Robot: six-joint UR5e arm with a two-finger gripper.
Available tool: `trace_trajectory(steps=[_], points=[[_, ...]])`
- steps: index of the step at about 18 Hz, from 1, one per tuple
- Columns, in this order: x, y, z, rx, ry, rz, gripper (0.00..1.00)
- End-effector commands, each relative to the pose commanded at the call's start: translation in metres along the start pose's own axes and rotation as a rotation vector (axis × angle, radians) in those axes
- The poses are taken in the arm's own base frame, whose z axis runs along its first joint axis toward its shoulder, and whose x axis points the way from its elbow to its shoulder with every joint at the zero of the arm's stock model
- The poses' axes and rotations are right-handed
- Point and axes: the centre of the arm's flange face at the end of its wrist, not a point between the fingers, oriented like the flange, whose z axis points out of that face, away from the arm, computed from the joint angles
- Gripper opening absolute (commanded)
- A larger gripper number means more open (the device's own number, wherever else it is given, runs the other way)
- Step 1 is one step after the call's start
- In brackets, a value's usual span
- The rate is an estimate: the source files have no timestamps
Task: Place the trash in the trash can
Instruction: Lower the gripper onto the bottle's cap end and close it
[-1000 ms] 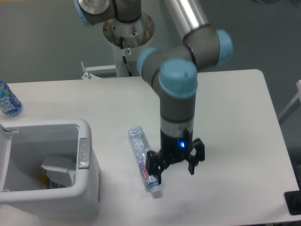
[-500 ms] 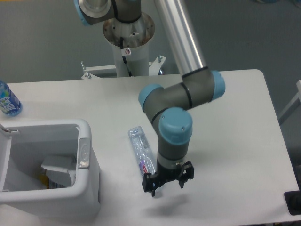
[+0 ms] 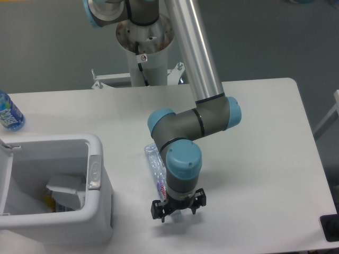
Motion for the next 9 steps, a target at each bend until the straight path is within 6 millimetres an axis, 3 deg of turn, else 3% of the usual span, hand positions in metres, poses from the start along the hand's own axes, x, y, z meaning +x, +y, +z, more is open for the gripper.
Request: trace_trajectory(steps=[3,9], points=[[-0.0001,0.0002,0.0002,-0.002,-0.001,-0.003,0.67],[0.0009,0.0037,-0.0028,-0.002,-0.006,0.001,0.44]])
